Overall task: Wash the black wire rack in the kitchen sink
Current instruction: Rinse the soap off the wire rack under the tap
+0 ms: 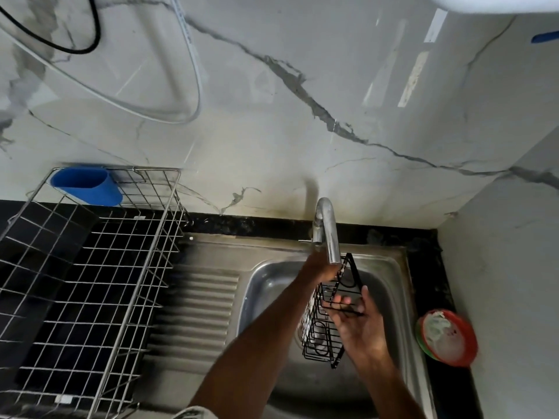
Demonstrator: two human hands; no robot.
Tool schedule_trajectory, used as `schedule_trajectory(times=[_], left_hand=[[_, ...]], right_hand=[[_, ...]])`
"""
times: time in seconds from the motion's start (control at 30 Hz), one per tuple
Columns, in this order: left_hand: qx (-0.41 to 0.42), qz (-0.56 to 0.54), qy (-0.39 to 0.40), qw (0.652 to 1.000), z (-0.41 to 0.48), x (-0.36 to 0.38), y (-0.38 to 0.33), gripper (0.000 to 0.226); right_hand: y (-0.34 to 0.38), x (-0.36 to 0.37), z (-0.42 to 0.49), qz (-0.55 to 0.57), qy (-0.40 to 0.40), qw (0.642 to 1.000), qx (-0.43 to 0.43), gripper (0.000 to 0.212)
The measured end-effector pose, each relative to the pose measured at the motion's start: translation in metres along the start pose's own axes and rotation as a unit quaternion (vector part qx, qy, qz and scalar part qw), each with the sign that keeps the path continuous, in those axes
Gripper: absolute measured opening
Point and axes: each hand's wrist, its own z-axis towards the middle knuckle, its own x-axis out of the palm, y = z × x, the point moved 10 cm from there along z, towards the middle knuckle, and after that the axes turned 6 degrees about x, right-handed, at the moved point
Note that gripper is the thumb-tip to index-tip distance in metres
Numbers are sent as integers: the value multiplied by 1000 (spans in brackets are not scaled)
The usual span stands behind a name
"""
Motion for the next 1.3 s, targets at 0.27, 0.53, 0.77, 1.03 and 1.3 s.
schedule_trajectory(times=[0.27,0.53,0.77,1.03,1.3], left_hand=[[84,-59,-6,995,-62,-11,-71,57],[151,-90,12,984,-62,-23,-67,50],[131,-44,-41,990,-57,-1,-28,35],[9,-84,-90,992,-63,-3,-31,88],[-120,-252,-52,959,-38,-16,18,32]], right_hand=[[8,-8,6,-11,21,1000,-21,41],[16,-12,5,-13,10,1000,-22,35],[14,-6,6,-13,16,1000,-10,43],[4,2,11,-62,28,997,-23,41],[-6,3,-1,-48,18,999,6,44]])
